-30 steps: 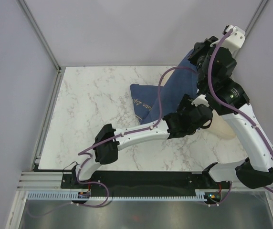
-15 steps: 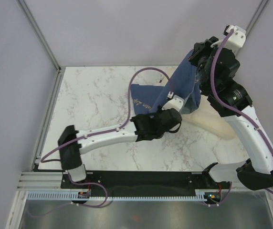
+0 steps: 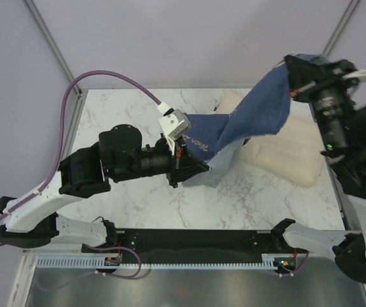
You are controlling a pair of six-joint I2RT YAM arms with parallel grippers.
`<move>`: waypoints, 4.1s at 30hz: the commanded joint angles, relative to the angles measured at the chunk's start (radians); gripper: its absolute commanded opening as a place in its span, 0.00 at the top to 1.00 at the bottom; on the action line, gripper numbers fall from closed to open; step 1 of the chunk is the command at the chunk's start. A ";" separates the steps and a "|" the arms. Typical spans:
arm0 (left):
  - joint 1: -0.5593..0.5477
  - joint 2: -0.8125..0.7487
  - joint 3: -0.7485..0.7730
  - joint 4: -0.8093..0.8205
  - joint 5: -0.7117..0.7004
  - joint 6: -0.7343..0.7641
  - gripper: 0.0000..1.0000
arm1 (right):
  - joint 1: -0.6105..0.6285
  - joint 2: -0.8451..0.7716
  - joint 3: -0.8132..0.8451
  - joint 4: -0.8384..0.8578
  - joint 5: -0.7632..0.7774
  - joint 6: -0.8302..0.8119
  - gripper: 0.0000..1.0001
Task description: Put the pillow into the pillowcase
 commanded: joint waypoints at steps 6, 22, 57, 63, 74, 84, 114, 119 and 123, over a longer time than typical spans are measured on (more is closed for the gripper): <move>-0.179 0.337 0.318 0.044 0.314 0.034 0.98 | 0.001 -0.253 0.068 0.084 0.090 -0.077 1.00; 0.425 -0.096 -0.124 0.037 -0.132 -0.181 0.98 | 0.003 0.438 0.261 0.162 -0.298 0.112 1.00; 1.167 -0.250 -0.556 -0.126 -0.597 -0.021 0.62 | 0.067 0.710 0.037 0.136 -0.306 -0.033 0.21; 1.167 -0.267 -0.533 -0.109 -0.386 0.009 0.21 | 0.024 0.469 -0.293 -0.039 -0.195 -0.137 0.19; 0.659 -0.051 -0.488 -0.060 -0.144 -0.164 0.15 | -0.042 0.103 -0.750 -0.140 -0.220 -0.071 0.22; 0.336 0.256 -0.410 -0.014 -0.101 -0.210 0.14 | -0.059 0.040 -0.931 -0.110 -0.339 -0.013 0.27; 0.221 0.435 -0.529 0.339 -0.149 -0.038 0.98 | -0.201 0.046 -1.063 0.081 -0.536 0.093 0.42; 0.238 0.194 -0.614 0.298 0.004 -0.043 0.98 | -0.217 0.016 -1.076 0.079 -0.536 0.082 0.36; 0.241 -0.088 -0.660 0.203 0.074 -0.057 0.98 | -0.215 0.043 -1.080 0.093 -0.597 0.030 0.35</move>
